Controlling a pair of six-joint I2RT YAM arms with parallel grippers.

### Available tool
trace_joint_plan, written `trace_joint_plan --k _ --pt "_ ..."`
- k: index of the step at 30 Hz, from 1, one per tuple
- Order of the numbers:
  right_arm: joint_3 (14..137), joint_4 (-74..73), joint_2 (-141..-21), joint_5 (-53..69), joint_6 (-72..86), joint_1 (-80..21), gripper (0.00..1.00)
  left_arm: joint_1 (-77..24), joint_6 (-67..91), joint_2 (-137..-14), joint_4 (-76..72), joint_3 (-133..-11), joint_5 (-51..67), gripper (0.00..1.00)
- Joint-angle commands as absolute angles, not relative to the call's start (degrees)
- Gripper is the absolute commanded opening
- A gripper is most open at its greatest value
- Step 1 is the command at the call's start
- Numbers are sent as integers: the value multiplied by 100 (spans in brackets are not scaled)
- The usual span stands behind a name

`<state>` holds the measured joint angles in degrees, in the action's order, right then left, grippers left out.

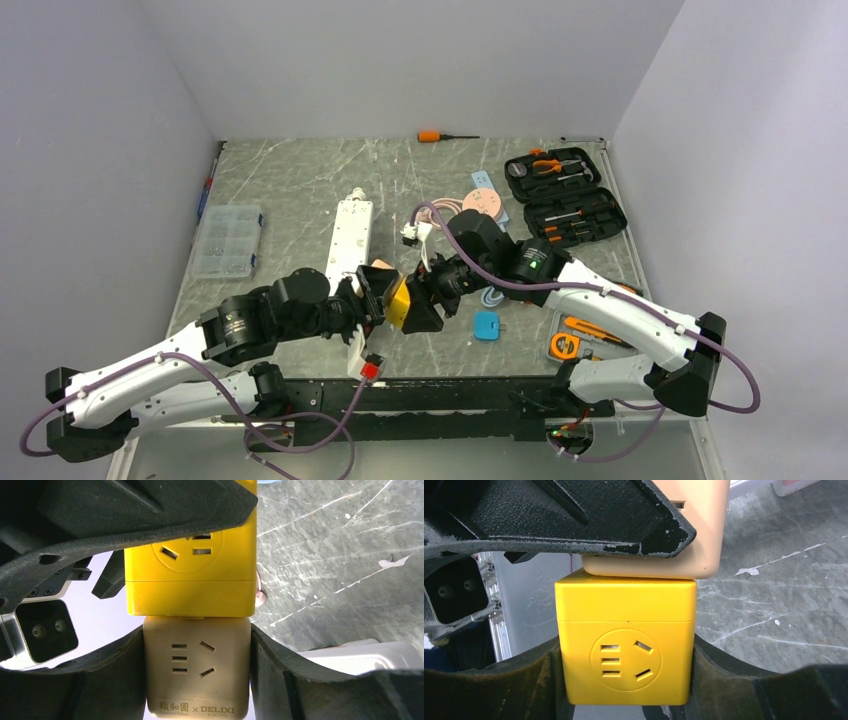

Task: Pull the plug off the socket
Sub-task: Remove the plug from the socket.

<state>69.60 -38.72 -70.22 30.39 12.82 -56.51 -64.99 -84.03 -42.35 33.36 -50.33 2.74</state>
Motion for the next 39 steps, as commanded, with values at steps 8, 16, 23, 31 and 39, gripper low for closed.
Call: trace_joint_plan --k 8,16,23,31,39 --pt "6790 -2677 -6804 2766 1747 -5648 100 -6326 -8653 -4125 3698 -5038 -422 0" --pt "6569 -2171 -6999 2706 1619 -5654 100 -6319 -8726 -4063 3439 -4987 -400 0" --pt "6693 -1835 -7300 2556 1433 -5643 100 -6319 -8714 -4160 3426 -5253 -316 0" --pt "6511 -1345 -7621 3118 1586 -5643 95 -6319 -8838 -4174 3222 -5498 -373 0" --pt "6481 -966 -7550 3596 1858 -5643 44 -6321 -8845 -4210 3281 -5543 -343 0"
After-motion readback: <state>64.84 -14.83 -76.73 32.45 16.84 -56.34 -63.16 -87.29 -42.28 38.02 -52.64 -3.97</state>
